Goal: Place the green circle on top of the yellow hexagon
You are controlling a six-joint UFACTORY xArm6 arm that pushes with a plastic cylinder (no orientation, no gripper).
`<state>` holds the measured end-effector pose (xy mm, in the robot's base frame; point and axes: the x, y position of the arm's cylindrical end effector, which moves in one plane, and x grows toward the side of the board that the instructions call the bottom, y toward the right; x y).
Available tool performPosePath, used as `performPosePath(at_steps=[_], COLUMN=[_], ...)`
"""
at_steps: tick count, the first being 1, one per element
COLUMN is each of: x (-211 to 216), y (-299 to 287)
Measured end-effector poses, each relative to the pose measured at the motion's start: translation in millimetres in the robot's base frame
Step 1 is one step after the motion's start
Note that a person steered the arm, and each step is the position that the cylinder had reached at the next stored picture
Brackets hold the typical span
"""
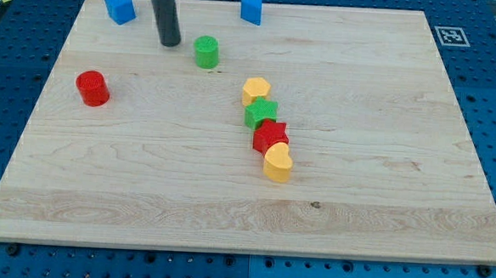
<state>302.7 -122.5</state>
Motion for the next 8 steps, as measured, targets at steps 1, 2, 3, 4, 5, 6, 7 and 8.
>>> performPosePath(at_steps=[1,2,3,4,5,6,7,8], x=[5,22,25,43,43,42,41,30], y=[26,28,8,11,36,60,70,66])
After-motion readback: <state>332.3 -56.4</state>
